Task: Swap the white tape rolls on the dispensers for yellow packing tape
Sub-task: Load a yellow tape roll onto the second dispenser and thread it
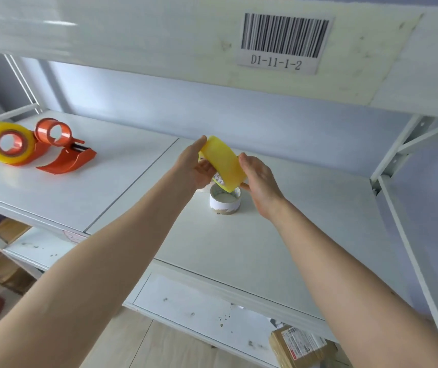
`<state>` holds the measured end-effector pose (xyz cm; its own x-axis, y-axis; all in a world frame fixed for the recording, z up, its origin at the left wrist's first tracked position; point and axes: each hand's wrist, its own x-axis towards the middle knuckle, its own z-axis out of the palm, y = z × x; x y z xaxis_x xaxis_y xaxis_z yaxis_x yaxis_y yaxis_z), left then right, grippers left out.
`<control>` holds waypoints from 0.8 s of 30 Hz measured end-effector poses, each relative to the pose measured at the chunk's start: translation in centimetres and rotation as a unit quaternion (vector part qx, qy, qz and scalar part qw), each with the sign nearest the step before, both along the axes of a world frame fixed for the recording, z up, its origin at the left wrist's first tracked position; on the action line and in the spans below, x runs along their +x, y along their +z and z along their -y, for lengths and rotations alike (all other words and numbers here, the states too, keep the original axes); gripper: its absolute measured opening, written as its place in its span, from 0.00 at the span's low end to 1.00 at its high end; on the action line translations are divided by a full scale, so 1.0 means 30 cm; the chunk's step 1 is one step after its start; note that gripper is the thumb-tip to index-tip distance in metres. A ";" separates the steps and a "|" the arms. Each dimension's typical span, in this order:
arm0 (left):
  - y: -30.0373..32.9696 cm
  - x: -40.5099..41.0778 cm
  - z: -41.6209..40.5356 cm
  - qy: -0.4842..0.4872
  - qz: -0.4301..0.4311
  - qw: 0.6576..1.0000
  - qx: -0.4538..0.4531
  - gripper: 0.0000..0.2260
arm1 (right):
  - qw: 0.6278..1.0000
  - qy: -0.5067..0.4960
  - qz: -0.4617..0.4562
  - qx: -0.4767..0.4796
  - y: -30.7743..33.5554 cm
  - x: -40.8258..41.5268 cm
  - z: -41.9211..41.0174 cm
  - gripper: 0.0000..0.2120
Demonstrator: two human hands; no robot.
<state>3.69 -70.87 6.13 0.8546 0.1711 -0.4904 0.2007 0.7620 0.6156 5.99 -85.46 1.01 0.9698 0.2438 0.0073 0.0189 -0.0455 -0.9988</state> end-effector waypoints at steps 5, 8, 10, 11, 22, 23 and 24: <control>0.000 -0.072 -0.103 0.128 0.018 0.989 -0.067 0.24 | 0.992 -0.041 -0.106 0.051 -0.022 -0.029 -0.153 0.17; -0.016 -0.112 -0.149 0.172 0.026 0.980 -0.092 0.26 | 0.978 -0.095 -0.153 0.109 -0.025 -0.045 -0.252 0.10; -0.028 -0.136 -0.172 0.193 0.036 0.974 -0.110 0.26 | 0.965 -0.118 -0.179 0.154 -0.011 -0.054 -0.303 0.08; -0.032 -0.154 -0.192 0.207 0.042 0.971 -0.111 0.26 | 0.959 -0.115 -0.197 0.166 -0.003 -0.061 -0.337 0.07; -0.055 -0.311 -0.453 0.213 0.003 0.977 -0.030 0.25 | 0.993 -0.064 -0.097 0.008 0.013 -0.077 -0.650 0.13; -0.060 -0.324 -0.496 0.196 -0.008 0.980 -0.021 0.28 | 0.995 -0.059 -0.076 -0.009 0.019 -0.081 -0.678 0.14; -0.065 -0.343 -0.546 0.174 -0.022 0.984 -0.006 0.31 | 0.997 -0.054 -0.057 -0.022 0.025 -0.086 -0.714 0.14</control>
<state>-6.60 -54.48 4.18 0.7233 0.4445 -0.5284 -0.0484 0.7960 0.6033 3.40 -64.03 1.77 0.9842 0.1365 -0.1125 -0.1014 -0.0860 -0.9911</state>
